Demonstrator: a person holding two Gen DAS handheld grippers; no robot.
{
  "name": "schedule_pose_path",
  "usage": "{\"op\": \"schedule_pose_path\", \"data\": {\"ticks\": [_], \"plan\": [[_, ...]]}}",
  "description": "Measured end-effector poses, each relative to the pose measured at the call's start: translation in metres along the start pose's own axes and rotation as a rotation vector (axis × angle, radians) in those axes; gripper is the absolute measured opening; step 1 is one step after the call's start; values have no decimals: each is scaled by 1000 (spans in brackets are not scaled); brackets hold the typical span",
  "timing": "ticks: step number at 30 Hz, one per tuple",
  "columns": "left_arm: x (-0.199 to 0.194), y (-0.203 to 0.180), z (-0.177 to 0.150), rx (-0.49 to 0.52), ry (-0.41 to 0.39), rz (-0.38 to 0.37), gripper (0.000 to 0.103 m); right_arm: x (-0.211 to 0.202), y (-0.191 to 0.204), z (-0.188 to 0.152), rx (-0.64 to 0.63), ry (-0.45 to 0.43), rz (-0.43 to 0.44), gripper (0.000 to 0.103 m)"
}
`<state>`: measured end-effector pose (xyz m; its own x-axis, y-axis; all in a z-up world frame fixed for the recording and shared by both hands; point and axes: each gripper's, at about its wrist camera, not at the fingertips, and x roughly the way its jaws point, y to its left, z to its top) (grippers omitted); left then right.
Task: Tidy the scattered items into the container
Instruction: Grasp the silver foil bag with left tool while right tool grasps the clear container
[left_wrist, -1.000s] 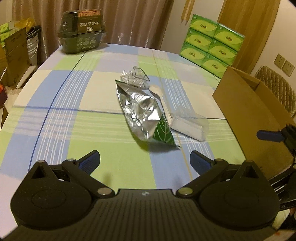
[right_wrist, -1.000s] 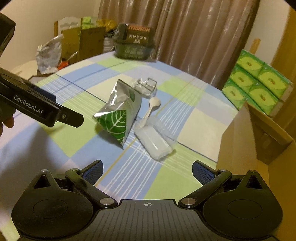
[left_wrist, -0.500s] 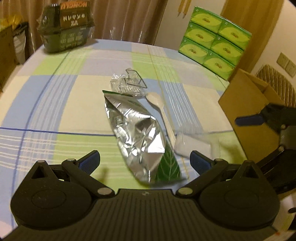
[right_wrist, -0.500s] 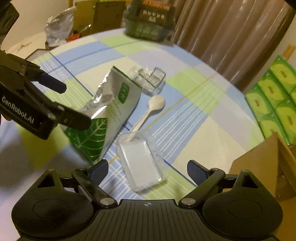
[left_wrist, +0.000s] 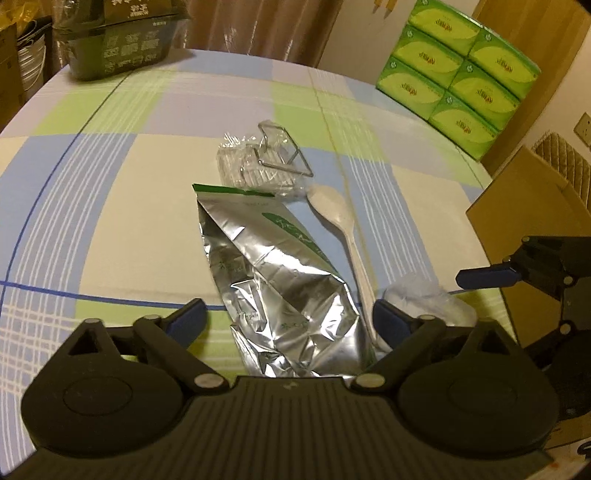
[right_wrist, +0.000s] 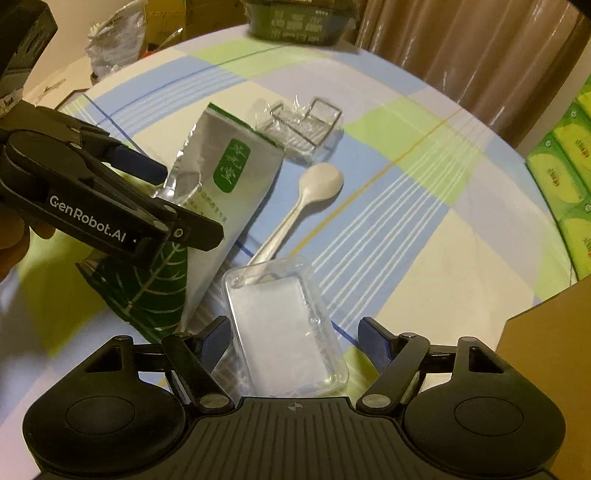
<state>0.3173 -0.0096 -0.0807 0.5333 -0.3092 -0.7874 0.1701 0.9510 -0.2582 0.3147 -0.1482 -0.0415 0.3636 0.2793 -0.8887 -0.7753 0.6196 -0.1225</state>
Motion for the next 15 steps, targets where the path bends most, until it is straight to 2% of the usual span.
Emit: {"op": "schedule_pose_path", "data": {"ticks": [3,5,9,15], "plan": [[6,0,0,19,16,-14,85,6,-1,0,11,4,7,67],[8,-1,1,39,21,-22,80,9,-2,1,23,7,13,59],[7,-5,2,78,27,-30,71,9,-5,2,56,9,14,58],[-6,-8,-12,129,71,-54,70,-1,8,-10,91,32,22,57]]}}
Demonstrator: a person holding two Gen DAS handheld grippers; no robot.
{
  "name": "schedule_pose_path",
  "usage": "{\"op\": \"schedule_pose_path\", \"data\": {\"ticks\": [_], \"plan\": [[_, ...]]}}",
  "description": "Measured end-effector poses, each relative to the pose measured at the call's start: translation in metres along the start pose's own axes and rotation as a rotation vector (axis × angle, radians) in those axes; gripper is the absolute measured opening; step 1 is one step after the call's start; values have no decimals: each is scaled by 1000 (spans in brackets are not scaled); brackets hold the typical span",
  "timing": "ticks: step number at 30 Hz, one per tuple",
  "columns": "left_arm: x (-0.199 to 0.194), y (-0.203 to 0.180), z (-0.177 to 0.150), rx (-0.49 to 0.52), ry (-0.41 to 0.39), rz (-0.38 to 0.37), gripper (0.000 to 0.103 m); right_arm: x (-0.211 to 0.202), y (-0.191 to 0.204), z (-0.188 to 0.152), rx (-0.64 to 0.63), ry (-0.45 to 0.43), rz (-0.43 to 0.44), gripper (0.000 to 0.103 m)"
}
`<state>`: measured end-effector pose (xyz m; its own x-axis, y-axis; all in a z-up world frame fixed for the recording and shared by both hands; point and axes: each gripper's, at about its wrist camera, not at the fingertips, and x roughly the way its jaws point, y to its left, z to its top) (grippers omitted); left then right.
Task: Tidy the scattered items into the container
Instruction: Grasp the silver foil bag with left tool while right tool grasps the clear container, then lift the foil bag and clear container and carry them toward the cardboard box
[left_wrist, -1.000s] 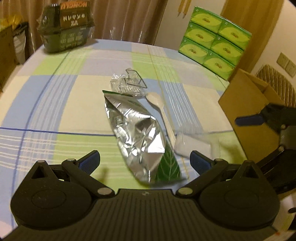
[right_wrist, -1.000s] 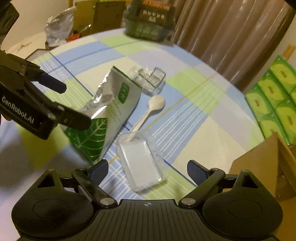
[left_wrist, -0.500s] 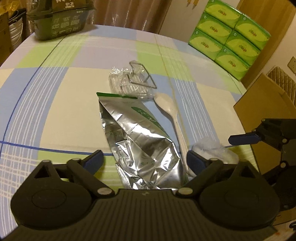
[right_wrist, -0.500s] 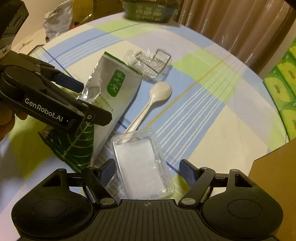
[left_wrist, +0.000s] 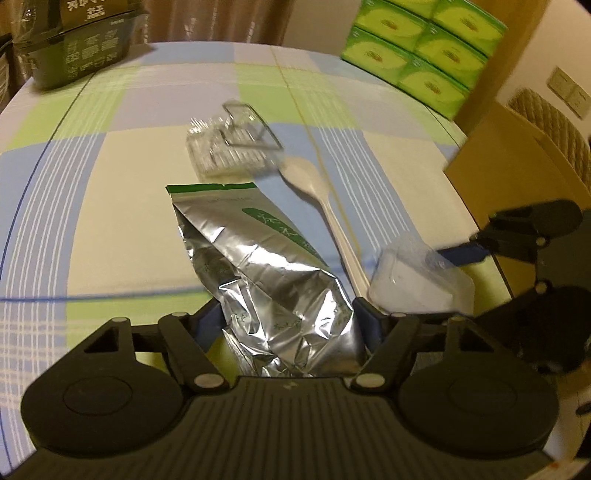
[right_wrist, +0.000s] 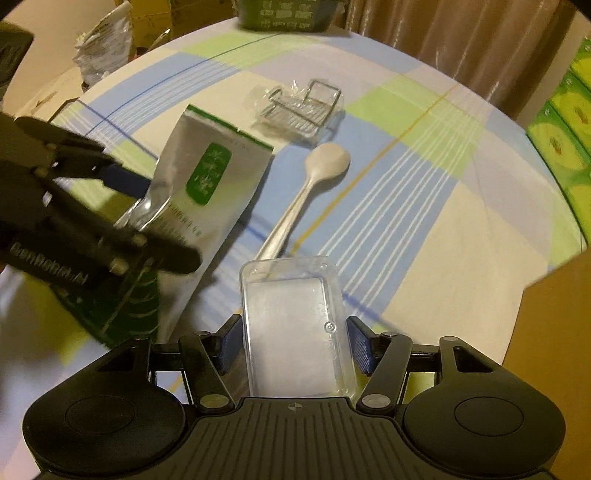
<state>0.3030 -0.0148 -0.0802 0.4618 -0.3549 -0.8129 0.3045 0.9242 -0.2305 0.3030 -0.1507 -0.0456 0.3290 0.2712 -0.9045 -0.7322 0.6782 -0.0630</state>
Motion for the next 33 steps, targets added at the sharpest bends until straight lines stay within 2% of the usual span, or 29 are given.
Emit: {"op": "schedule_pose_path", "data": {"ticks": [5,9,12,15,17,20,23,25,28,33], "plan": [[-26,-16,-37,94,68,-43,70,-20,22,-30,59,11,22,57],[-50,-33,-72,173,132,-98,69,-39,45,-67,102,12,61,58],[-69,-45,-99,211,161,-142,69,-55,62,-94,108,2,50,58],[-82,-50,-121,176,164,-147,71,-67,76,-117,122,-10,31,58],[-88,-50,-132,123,156,-140,81,-72,82,-128,128,-18,8,58],[-93,-46,-140,23,132,-124,82,-78,89,-141,125,-50,-11,58],[-94,-48,-143,-42,113,-107,82,-81,97,-150,70,-97,-40,58],[-92,-53,-141,-54,113,-95,82,-80,98,-154,65,-108,-41,60],[-85,-58,-134,-59,115,-68,82,-82,95,-159,85,-136,-33,78],[-78,-65,-128,-3,122,-23,77,-84,86,-165,145,-172,-6,78]]}}
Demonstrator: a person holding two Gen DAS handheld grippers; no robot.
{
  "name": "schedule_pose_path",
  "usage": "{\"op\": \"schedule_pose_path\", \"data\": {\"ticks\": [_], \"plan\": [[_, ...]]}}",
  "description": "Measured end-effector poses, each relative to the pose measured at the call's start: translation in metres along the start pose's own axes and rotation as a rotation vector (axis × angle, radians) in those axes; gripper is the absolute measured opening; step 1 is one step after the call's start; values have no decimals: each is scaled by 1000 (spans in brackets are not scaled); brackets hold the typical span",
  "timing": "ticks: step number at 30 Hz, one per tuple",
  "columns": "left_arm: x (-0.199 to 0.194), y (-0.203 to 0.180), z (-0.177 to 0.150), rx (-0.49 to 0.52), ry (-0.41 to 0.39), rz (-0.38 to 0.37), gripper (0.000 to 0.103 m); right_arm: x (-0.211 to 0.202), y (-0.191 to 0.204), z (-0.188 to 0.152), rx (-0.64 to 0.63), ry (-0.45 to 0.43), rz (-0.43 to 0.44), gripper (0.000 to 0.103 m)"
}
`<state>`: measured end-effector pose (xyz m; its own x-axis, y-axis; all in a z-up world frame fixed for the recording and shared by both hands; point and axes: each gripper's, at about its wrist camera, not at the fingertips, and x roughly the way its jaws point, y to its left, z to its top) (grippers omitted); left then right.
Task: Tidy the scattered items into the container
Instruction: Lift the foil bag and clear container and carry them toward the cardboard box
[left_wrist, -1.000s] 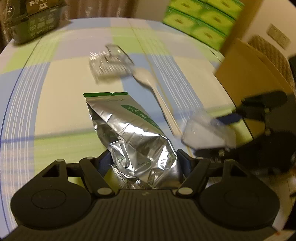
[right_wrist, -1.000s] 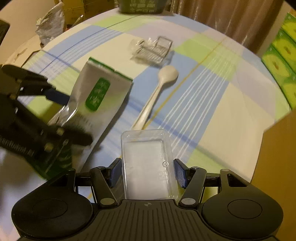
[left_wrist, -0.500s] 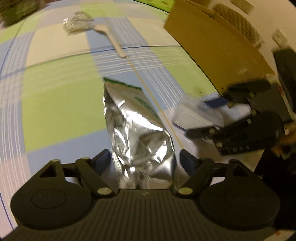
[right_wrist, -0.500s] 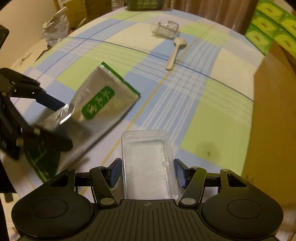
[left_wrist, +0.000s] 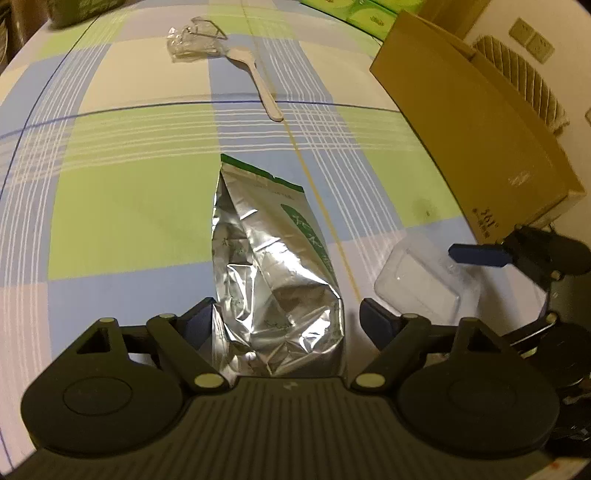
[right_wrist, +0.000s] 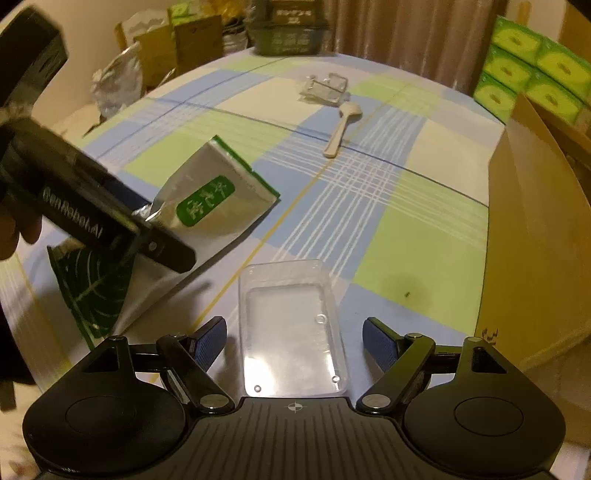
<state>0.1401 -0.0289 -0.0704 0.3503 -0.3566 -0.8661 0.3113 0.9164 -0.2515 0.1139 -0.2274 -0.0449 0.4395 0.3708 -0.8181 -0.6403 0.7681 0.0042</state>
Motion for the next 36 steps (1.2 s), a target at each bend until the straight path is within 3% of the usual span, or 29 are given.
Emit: {"op": "schedule_pose_path", "data": {"ticks": [2,4,10,12,14,18,20,23,36], "plan": [[0,-2,1,34,3,24,66,1,-7,0,51,-4,26,78],[-1,-2,1,44,2,17,63,0,-9,0,67,-7,34,78],[-3,0,-1,44,15,4,64,-2,-5,-1,35,-14,30,76],[-1,-1,0,33,19,7,67,-2,-3,-2,20,-15,23,69],[-1,-2,0,34,17,14,67,-2,-1,-4,13,-10,12,56],[1,-9,-3,69,14,48,67,-2,-1,-8,34,-14,4,55],[0,-12,-5,90,13,53,59,-7,-1,-8,44,-28,4,55],[-6,-16,-8,102,6,54,56,-16,0,-7,50,-49,-1,55],[-34,-31,-28,99,-8,41,54,-46,4,-16,90,-82,-19,55]]}}
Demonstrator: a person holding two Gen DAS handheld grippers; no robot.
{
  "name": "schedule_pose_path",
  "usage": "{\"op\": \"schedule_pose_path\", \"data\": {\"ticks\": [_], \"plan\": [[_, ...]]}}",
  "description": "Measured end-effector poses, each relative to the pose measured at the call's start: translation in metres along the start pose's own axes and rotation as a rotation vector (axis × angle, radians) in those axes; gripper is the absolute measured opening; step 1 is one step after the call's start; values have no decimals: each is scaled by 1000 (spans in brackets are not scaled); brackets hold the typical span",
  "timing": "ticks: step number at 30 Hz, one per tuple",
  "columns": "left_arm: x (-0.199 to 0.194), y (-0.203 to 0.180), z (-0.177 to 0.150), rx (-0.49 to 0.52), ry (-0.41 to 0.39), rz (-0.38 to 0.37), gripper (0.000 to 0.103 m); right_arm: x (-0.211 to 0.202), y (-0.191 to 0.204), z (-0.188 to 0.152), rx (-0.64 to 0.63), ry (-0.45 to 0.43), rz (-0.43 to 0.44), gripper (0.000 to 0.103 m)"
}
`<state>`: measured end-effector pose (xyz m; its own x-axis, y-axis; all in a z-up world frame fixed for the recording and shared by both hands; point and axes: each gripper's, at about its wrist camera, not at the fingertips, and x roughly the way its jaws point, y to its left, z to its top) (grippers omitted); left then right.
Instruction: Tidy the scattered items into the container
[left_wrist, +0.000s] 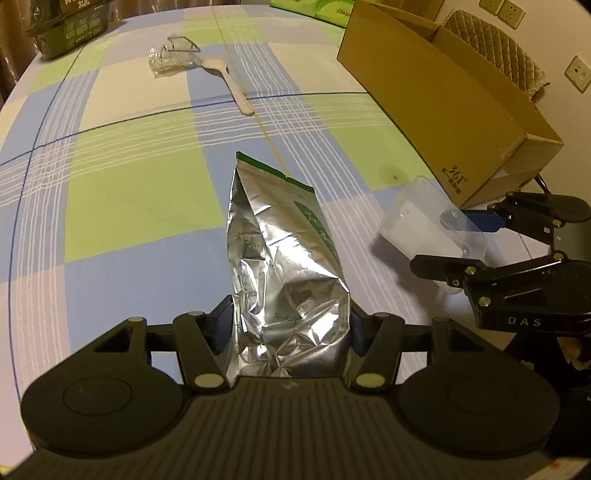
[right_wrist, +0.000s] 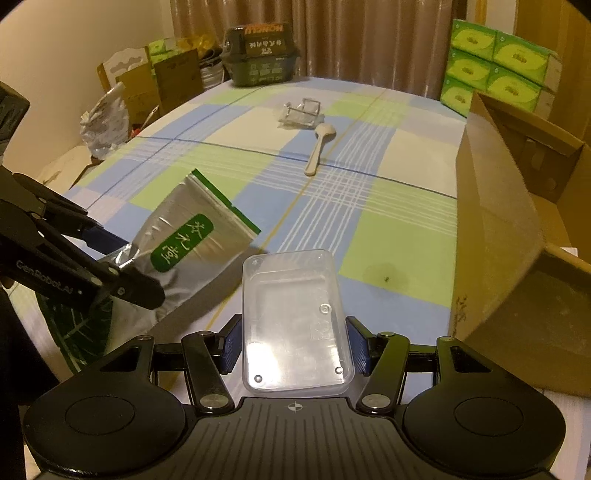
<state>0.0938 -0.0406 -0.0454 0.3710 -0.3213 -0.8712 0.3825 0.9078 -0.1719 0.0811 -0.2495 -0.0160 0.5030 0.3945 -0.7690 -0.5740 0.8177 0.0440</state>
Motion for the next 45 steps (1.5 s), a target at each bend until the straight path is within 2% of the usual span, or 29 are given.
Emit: {"op": "schedule_pose_path", "data": {"ticks": [25,37,45], "plan": [[-52,-37,20,57,-123,-7,54,-65,-6,15,41,-125,-82,55],[-64,-72,47,116,-180,-63,54,-101,-34,26,85,-192,-162,55],[-64,-113,81,177,-217,-124,54,-121,-64,30,105,-224,-232,55]]}}
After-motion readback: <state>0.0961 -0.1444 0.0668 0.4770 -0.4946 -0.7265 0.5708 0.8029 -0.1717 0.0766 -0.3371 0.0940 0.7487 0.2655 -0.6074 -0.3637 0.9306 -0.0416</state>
